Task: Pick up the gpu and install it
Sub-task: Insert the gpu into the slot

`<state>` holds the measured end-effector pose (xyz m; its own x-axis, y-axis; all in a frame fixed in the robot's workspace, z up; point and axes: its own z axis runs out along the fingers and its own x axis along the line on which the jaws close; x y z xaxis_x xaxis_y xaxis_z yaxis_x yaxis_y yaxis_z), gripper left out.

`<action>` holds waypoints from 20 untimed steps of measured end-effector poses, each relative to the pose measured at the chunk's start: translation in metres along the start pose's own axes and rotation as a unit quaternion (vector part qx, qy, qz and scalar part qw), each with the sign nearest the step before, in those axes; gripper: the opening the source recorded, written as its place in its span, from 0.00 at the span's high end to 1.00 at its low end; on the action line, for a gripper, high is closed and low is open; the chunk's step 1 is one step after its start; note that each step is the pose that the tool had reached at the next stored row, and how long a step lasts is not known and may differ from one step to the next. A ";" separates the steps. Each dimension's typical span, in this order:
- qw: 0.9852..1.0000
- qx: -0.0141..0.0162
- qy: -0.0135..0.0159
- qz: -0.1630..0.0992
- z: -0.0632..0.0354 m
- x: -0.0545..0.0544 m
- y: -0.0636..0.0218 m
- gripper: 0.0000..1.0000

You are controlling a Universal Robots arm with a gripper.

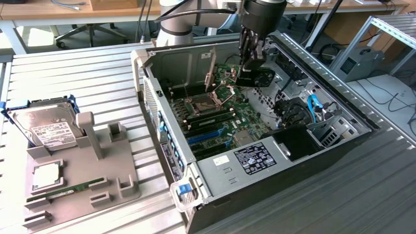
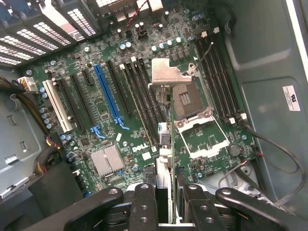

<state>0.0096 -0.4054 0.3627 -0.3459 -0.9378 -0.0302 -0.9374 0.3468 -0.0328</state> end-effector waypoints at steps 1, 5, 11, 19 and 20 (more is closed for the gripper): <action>1.000 0.000 0.000 -0.002 0.0000 0.000 0.0000 0.73; 1.000 0.000 0.000 -0.011 0.0000 0.000 0.0000 0.73; 1.000 -0.001 -0.001 -0.019 0.0000 0.000 0.0000 0.73; 1.000 -0.001 -0.001 -0.031 0.0000 0.000 0.0000 0.73; 0.999 -0.001 -0.001 -0.033 0.0000 0.000 0.0000 0.73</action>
<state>0.0096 -0.4054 0.3627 -0.2838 -0.9584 -0.0301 -0.9580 0.2847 -0.0328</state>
